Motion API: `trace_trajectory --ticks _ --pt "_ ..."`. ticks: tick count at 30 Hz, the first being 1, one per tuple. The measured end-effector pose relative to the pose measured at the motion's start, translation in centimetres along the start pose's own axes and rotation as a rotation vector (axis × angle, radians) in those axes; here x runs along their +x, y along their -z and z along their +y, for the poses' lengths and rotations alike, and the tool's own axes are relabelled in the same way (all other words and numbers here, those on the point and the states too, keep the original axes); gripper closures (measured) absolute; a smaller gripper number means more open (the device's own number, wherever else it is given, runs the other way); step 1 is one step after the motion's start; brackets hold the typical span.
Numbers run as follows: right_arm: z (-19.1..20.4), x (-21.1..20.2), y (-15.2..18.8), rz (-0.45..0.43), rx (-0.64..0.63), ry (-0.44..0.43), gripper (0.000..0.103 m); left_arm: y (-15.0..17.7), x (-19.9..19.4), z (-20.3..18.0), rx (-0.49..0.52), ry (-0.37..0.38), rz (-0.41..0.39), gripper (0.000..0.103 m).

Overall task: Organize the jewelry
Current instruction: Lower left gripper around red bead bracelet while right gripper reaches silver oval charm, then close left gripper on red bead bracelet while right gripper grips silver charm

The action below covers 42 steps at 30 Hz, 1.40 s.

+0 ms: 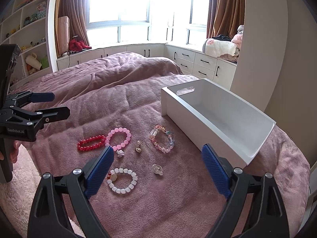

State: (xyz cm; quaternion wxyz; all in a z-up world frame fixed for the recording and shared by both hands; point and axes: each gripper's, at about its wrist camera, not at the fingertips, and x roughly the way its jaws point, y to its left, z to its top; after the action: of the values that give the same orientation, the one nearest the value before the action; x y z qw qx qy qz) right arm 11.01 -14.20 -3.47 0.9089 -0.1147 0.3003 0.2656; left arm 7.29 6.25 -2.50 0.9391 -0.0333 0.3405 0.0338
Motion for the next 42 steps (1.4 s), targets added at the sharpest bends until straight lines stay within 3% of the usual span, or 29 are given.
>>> trace_trajectory --ticks 4,7,9,14,16,19,26,28,29,30,35,38,39,42 --pt "-0.9 2.9 0.3 0.051 0.019 -0.035 0.031 0.1 2.4 1.4 -0.016 0.006 0.051 0.004" --pt "-1.2 4.9 0.5 0.086 0.019 -0.053 0.036 0.5 4.4 1.8 0.004 -0.005 0.094 0.015" --pt "-1.4 6.3 0.8 0.115 0.025 -0.073 0.04 1.0 6.2 2.0 0.01 -0.007 0.16 0.035" --pt "-1.1 9.5 2.5 0.194 -0.015 -0.096 0.052 3.0 10.5 2.3 -0.007 0.006 0.328 0.043" --pt "-0.8 10.4 3.3 0.226 -0.034 -0.093 0.066 3.8 11.9 2.5 -0.015 0.006 0.388 0.045" --pt "-0.9 11.5 4.1 0.258 -0.033 -0.098 0.067 4.9 13.2 2.7 -0.034 0.011 0.444 0.05" --pt "-1.0 12.9 4.8 0.298 -0.011 -0.118 0.066 5.7 14.3 3.4 -0.083 0.041 0.474 0.052" --pt "-1.0 13.3 4.8 0.301 -0.005 -0.124 0.067 5.7 14.2 3.8 -0.102 0.051 0.471 0.06" --pt "-1.0 13.3 4.8 0.3 -0.002 -0.132 0.069 5.8 14.2 4.0 -0.116 0.059 0.469 0.073" --pt "-0.9 13.4 4.8 0.301 0.001 -0.142 0.075 5.8 14.2 4.2 -0.133 0.07 0.469 0.077" --pt "-0.7 13.4 4.9 0.298 0.01 -0.161 0.082 5.8 13.7 4.8 -0.172 0.09 0.461 0.078" --pt "-1.1 13.3 4.7 0.294 0.04 -0.18 0.082 5.5 12.8 4.8 -0.163 0.078 0.426 0.078" --pt "-1.2 13.2 4.7 0.291 0.05 -0.187 0.082 5.3 12.4 4.8 -0.156 0.063 0.4 0.088" --pt "-1.2 12.9 4.6 0.282 0.058 -0.193 0.082 4.5 10.9 5.0 -0.167 0.073 0.324 0.097"
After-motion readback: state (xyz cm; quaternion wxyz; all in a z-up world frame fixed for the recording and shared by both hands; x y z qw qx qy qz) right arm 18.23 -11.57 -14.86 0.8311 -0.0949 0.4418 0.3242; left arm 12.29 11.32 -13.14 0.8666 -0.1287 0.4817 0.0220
